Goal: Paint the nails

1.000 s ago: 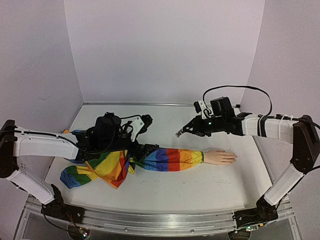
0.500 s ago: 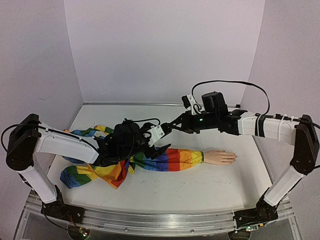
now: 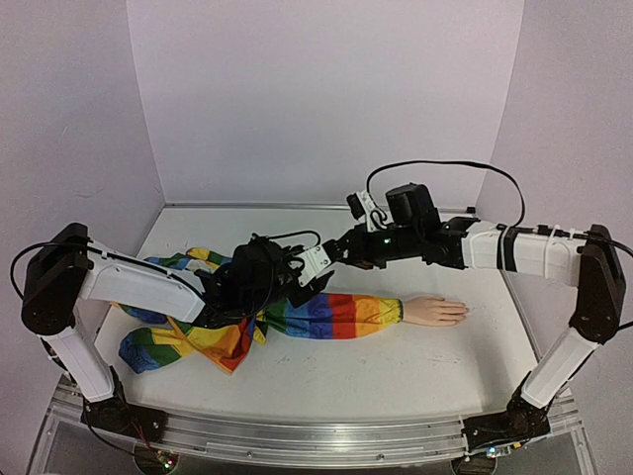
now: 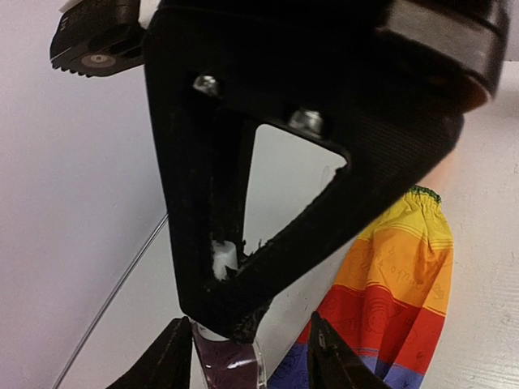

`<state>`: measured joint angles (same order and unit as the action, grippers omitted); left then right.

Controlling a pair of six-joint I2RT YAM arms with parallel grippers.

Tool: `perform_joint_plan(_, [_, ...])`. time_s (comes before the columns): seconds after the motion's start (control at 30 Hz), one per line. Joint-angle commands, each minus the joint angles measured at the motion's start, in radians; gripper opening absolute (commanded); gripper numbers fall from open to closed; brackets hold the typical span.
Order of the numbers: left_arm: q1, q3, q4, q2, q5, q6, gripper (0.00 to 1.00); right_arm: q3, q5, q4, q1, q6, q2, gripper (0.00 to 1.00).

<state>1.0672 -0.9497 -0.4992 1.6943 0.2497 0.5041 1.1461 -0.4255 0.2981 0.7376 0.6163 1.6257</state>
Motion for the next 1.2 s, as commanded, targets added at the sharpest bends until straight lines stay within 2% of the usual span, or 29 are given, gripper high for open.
perform_joint_plan(0.0, [0.004, -0.055, -0.055, 0.012, 0.054, 0.015, 0.44, 0.065, 0.013, 0.010, 0.014, -0.014, 0.005, 0.00])
perform_joint_plan(0.13, [0.004, -0.058, -0.054, 0.016, 0.074, 0.019, 0.39, 0.072, 0.021, -0.002, 0.020, -0.019, 0.011, 0.00])
perform_joint_plan(0.3, [0.004, -0.052, -0.054, 0.020, 0.094, 0.030, 0.37, 0.075, 0.028, -0.008, 0.025, -0.018, 0.005, 0.00])
perform_joint_plan(0.4, [0.003, -0.050, -0.054, 0.024, 0.105, 0.039, 0.41, 0.077, 0.033, -0.008, 0.029, -0.018, 0.001, 0.00])
perform_joint_plan(0.57, [0.003, -0.053, -0.053, 0.022, 0.125, 0.043, 0.37, 0.081, 0.032, -0.011, 0.032, -0.018, 0.003, 0.00])
perform_joint_plan(0.87, [0.004, -0.043, -0.052, -0.006, 0.095, 0.031, 0.09, 0.079, 0.046, -0.016, 0.037, -0.026, 0.007, 0.00])
perform_joint_plan(1.0, [0.003, 0.000, -0.045, -0.054, 0.017, -0.006, 0.00, 0.093, 0.065, -0.028, 0.037, -0.082, 0.004, 0.00])
perform_joint_plan(1.1, [0.004, 0.045, -0.007, -0.136, -0.158, -0.050, 0.00, 0.097, 0.048, -0.029, 0.037, -0.204, 0.000, 0.00])
perform_joint_plan(1.17, [-0.001, 0.060, 0.051, -0.189, -0.325, -0.097, 0.00, 0.100, -0.005, -0.030, 0.037, -0.331, 0.000, 0.00])
